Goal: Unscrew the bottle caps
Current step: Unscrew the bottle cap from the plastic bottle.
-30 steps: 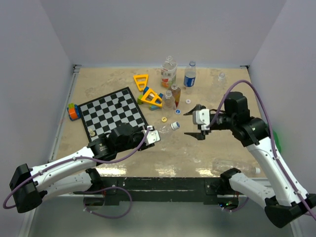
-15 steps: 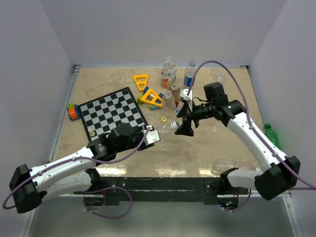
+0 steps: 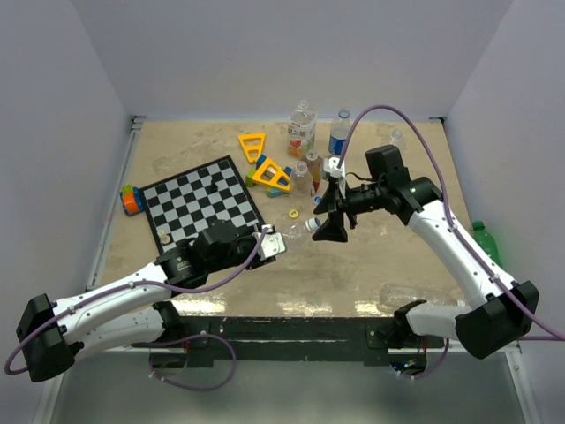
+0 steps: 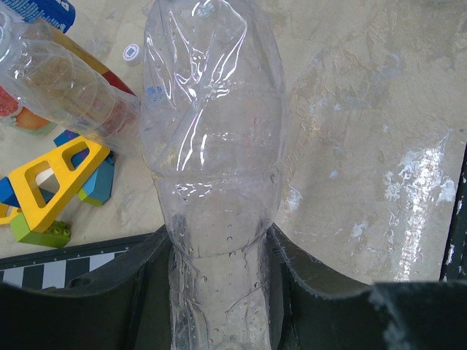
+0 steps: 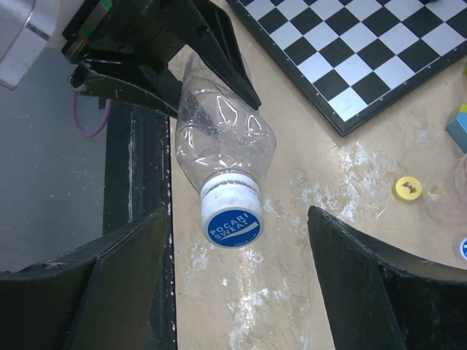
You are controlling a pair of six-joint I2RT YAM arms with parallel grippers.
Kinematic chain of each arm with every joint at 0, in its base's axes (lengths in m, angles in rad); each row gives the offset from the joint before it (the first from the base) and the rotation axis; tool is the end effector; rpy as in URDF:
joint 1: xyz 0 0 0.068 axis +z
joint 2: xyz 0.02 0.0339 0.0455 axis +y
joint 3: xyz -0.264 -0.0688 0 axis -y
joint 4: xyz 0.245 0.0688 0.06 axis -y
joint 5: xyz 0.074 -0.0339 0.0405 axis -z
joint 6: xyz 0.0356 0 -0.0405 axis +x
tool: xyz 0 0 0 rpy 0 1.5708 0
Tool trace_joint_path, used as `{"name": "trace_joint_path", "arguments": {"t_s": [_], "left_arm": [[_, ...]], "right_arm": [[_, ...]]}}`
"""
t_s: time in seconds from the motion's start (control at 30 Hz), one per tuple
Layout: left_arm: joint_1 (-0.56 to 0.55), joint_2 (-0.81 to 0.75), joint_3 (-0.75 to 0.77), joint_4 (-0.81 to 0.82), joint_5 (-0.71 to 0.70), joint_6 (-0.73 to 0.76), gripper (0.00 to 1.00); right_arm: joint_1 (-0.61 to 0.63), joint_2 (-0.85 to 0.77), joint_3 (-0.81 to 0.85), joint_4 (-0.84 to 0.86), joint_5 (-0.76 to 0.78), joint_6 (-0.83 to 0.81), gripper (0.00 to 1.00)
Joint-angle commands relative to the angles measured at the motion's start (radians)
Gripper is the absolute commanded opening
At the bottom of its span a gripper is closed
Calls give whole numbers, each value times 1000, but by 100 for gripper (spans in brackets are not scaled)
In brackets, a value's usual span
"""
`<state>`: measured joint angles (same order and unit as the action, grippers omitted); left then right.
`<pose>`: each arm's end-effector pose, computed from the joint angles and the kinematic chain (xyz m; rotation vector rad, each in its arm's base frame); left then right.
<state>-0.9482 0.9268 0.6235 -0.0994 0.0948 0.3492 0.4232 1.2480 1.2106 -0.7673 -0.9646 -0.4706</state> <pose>0.1220 -0.1757 0.2658 1.2599 1.5578 -0.4813 0.2147 0.1288 0.3467 -1.3304 1.7327 1.0984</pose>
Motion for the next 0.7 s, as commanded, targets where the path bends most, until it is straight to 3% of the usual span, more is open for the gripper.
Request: {"name": "trace_joint_path", "arguments": {"t_s": [0.0, 0.3, 0.67], "left_arm": [[6, -16, 1, 17, -9, -19, 0], [6, -17, 1, 17, -9, -19, 0], [6, -17, 1, 15, -10, -19, 0]], "right_arm": [[-3, -9, 46, -15, -60, 6, 77], [-3, 1, 43, -1, -91, 13, 57], [-3, 22, 46, -70, -117, -101, 17]]}}
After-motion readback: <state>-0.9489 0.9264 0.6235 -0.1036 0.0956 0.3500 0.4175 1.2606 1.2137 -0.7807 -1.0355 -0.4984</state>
